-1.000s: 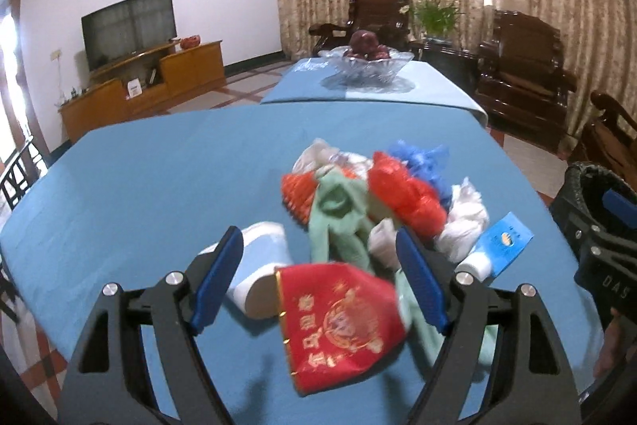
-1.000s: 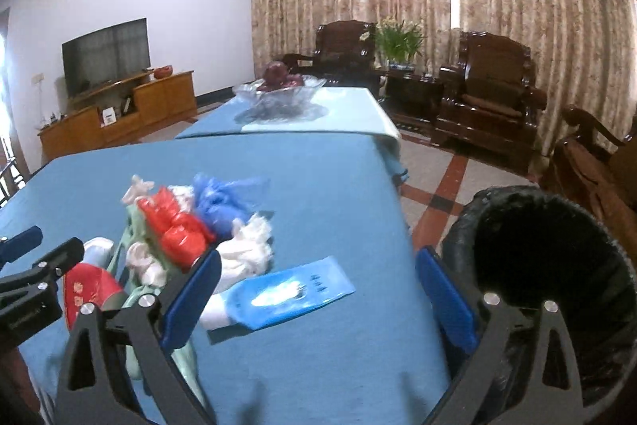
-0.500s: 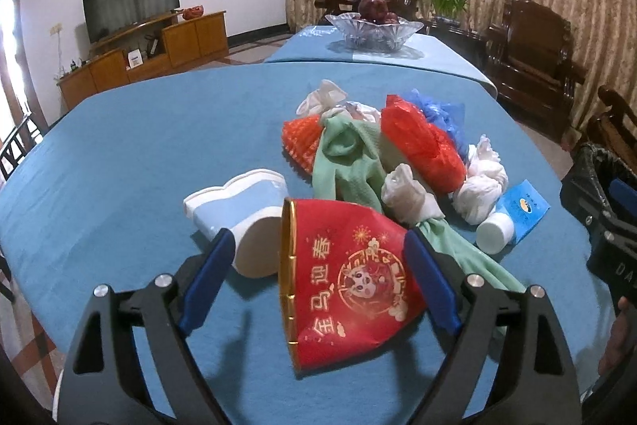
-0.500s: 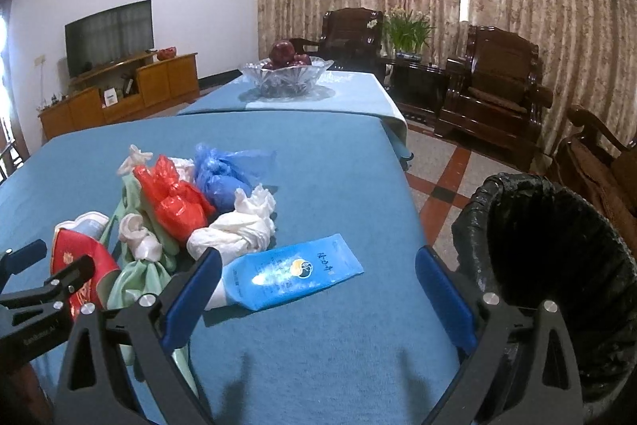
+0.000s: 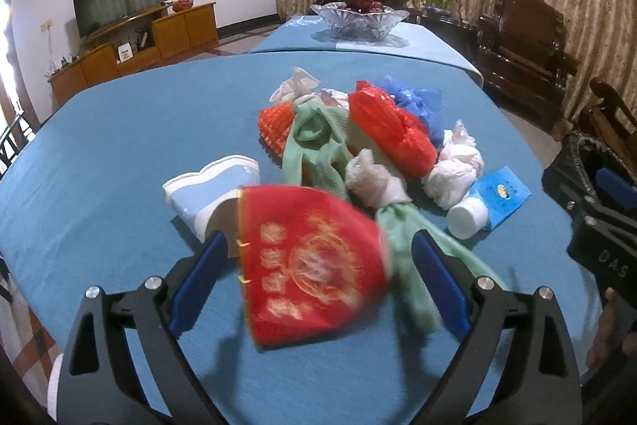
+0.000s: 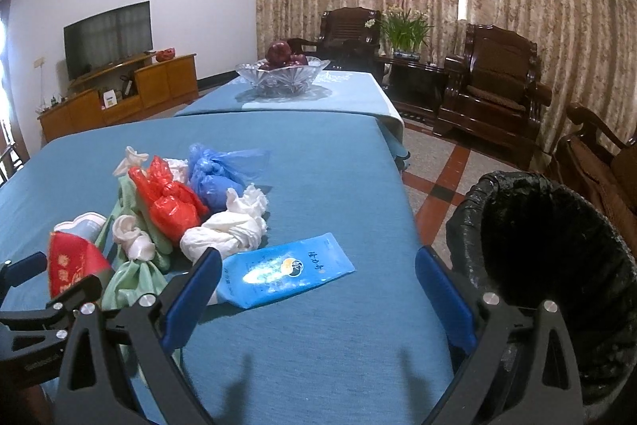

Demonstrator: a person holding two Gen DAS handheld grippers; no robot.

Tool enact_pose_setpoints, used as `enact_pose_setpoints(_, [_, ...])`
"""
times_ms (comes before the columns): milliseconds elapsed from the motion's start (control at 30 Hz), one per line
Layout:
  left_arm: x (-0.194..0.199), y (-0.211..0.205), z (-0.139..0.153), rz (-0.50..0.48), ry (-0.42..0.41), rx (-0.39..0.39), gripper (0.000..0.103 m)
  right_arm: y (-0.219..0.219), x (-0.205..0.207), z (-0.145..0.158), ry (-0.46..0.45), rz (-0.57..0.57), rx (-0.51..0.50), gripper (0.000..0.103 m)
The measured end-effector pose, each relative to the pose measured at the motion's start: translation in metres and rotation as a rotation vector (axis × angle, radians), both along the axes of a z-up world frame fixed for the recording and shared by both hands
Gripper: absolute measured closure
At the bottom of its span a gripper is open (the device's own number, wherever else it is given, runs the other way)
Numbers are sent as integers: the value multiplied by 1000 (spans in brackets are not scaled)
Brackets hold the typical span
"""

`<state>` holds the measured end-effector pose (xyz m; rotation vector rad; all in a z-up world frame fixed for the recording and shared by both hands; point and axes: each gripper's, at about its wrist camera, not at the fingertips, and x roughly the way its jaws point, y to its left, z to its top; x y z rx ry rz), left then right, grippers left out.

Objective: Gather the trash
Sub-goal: 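Grasp the red paper cup with the left tool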

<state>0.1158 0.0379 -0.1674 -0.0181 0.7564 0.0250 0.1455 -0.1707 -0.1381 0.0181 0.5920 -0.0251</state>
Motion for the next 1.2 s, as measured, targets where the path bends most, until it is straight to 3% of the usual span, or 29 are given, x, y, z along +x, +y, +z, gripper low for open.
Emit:
enact_pose_setpoints(167, [2,-2,-5,5,6,26,11,0,-1,0,-1,5,-3,7])
enact_pose_setpoints(333, [9,5,-16,13,34,-12,11,0,0,-2,6,10,-6,7])
enact_pose_setpoints(367, [9,5,-16,9,34,-17,13,0,0,-2,8,12,-6,7])
enact_pose_setpoints(433, [11,6,-17,0,39,-35,30,1,0,-2,9,14,-11,7])
enact_pose_setpoints(733, [7,13,-5,-14,2,-72,40,8,3,-1,13,40,4,7])
enact_pose_setpoints(867, [6,13,2,-11,-30,-54,41,17,6,2,-3,61,-4,7])
enact_pose_setpoints(1100, [12,15,-20,-7,39,-38,32,20,5,1,1,70,-3,7])
enact_pose_setpoints(1200, [13,16,-20,-3,31,-36,35,19,5,-3,11,68,-1,7])
